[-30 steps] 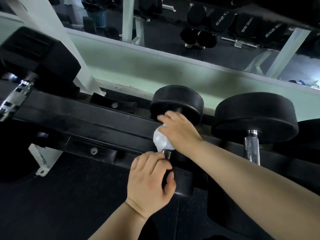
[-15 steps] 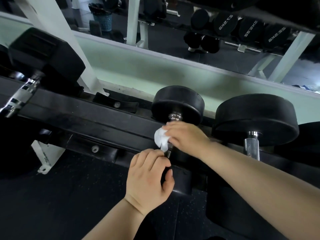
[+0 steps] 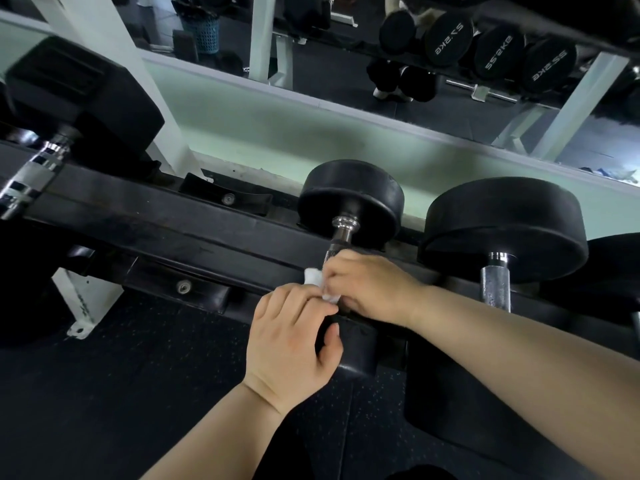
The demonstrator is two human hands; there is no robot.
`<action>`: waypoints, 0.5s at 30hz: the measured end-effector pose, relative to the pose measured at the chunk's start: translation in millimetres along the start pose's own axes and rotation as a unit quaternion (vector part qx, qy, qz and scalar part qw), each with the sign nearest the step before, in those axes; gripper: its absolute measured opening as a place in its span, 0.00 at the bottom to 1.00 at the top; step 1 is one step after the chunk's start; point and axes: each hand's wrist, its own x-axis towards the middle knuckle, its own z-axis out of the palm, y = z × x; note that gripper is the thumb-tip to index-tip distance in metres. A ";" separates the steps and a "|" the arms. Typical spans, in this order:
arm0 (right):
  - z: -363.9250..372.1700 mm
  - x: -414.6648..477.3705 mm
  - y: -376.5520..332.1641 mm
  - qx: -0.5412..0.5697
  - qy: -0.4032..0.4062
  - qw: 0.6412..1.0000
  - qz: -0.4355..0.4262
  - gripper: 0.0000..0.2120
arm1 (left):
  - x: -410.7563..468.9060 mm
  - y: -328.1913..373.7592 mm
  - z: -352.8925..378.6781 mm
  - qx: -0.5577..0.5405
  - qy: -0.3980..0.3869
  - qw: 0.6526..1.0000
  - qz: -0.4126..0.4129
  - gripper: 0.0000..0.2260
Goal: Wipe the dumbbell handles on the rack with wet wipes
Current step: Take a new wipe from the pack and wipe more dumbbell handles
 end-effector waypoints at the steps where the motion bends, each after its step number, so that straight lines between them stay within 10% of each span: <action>1: -3.1 1.7 5.9 0.003 0.011 0.999 0.031 0.10 | 0.0 0.1 -0.1 -0.002 -0.002 1.000 -0.001 0.07; 5: -7.7 4.9 26.3 0.029 0.065 0.972 0.223 0.09 | -0.5 -0.1 -0.2 -0.006 0.000 1.000 0.001 0.07; 15: -7.1 10.0 14.1 0.175 0.053 0.941 0.286 0.10 | -0.4 -0.7 0.4 0.003 0.000 1.000 0.007 0.07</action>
